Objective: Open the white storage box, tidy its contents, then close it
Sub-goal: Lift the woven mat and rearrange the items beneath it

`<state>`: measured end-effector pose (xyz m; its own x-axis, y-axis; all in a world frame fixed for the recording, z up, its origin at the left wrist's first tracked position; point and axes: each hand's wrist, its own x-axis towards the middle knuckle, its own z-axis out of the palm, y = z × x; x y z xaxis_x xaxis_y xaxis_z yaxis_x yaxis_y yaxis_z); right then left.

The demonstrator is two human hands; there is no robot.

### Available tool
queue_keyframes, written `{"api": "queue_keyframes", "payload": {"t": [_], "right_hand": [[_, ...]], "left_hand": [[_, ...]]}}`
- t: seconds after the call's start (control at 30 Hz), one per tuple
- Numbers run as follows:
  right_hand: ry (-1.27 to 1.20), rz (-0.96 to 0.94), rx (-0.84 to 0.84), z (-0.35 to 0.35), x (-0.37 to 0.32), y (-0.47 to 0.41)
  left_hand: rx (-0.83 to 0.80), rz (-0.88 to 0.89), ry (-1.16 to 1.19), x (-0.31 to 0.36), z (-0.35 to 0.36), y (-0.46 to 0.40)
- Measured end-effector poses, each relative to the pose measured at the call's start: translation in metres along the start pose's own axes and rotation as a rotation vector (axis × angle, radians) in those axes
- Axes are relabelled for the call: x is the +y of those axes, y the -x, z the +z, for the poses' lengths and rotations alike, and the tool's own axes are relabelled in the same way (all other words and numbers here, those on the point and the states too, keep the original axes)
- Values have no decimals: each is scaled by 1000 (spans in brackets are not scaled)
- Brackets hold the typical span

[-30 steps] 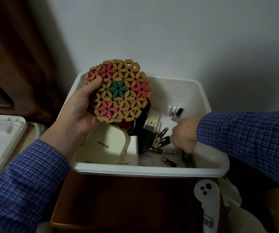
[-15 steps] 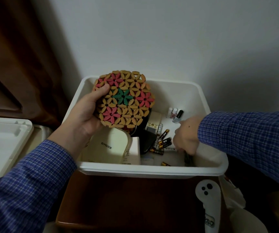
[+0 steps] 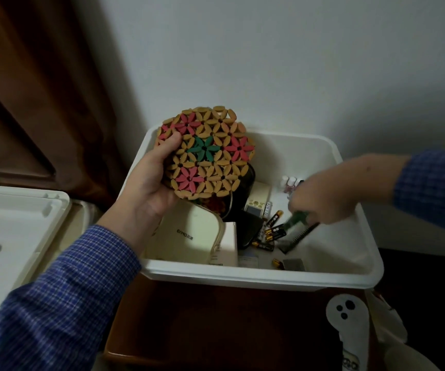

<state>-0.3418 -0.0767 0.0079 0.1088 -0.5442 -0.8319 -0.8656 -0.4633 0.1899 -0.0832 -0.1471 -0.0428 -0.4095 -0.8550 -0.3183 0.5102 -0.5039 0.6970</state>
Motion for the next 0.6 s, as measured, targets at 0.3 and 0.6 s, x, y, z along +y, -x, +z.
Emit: {"api": "queue_keyframes", "payload": {"t": [0.3, 0.6], "right_hand": [[-737, -265, 462, -31, -80, -12], [-858, -86, 395, 7, -13, -5]], "left_hand": [[-65, 116, 251, 9, -3, 7], [-38, 40, -112, -2, 1, 1]]}}
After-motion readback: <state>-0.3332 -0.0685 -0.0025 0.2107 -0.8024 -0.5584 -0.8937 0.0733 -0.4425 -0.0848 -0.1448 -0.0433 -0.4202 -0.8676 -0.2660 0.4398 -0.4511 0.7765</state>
